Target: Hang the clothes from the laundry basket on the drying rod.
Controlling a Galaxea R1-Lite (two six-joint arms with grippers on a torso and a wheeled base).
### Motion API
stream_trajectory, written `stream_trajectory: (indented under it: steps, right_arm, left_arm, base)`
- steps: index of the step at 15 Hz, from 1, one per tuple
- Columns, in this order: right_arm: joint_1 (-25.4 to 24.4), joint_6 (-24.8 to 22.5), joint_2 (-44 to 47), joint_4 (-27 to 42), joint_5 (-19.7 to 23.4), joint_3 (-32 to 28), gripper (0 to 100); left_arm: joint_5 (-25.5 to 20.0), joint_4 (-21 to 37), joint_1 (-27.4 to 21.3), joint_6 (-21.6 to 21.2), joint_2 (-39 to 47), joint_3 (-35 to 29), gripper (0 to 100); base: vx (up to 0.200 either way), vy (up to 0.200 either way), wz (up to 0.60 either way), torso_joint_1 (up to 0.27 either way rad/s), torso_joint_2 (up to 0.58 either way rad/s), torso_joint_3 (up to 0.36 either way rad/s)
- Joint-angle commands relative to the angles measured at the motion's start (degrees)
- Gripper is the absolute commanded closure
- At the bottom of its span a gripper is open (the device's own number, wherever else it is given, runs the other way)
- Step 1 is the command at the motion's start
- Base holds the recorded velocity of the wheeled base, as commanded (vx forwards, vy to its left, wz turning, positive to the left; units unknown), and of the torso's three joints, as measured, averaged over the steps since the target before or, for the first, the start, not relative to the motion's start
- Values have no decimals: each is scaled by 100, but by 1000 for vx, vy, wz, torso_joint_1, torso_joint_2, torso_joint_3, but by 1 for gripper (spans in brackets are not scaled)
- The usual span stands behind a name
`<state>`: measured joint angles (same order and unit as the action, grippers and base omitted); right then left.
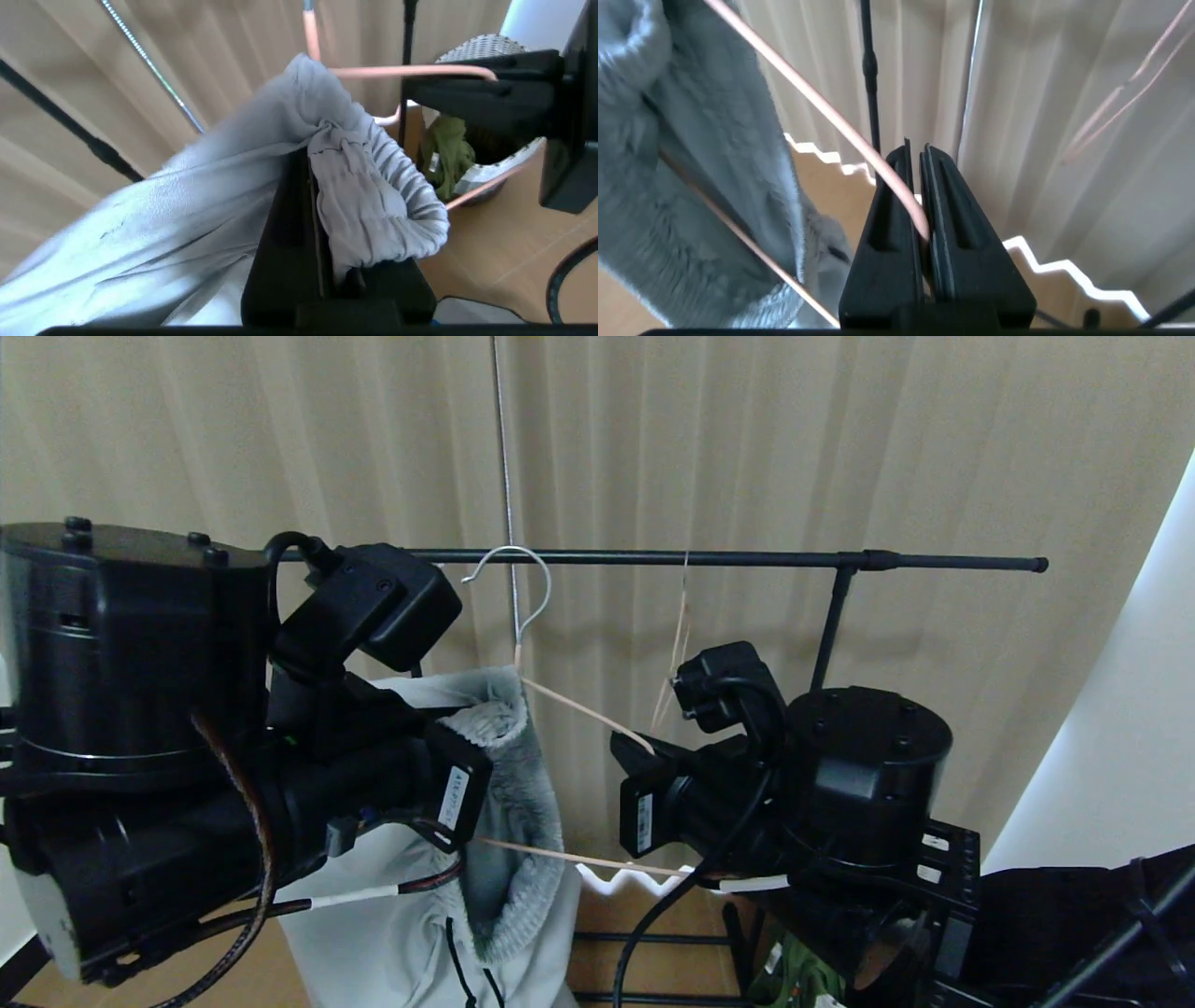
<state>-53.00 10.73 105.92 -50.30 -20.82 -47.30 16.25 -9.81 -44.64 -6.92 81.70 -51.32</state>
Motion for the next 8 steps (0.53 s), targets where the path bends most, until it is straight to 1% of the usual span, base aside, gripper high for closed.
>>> stream_trajectory:
  steps: [1, 2, 5, 6, 8]
  right_arm:
    - [18, -1, -107, -6, -1, 1, 100]
    - [27, -9, -125, -6, -1, -7, 100]
    - [238, -185, -239, -15, -1, -7, 100]
    - [282, -185, -318, -15, 8, 1, 100]
    - [440, -194, -441, -15, 8, 19, 100]
  left_arm:
    - [-8, 15, -9, -2, -58, 43, 100]
    - [-8, 15, -9, -19, -93, 79, 0]
    - [-78, 15, -9, -266, -286, 175, 0]
    - [-280, 6, -9, -380, -427, 237, 0]
    - [-526, 6, -1, -433, -620, 325, 0]
  base:
    - [0, 0, 0, 0, 0, 0]
    - [0, 0, 0, 0, 0, 0]
    - [0, 0, 0, 0, 0, 0]
    - [0, 0, 0, 0, 0, 0]
    - [0, 0, 0, 0, 0, 0]
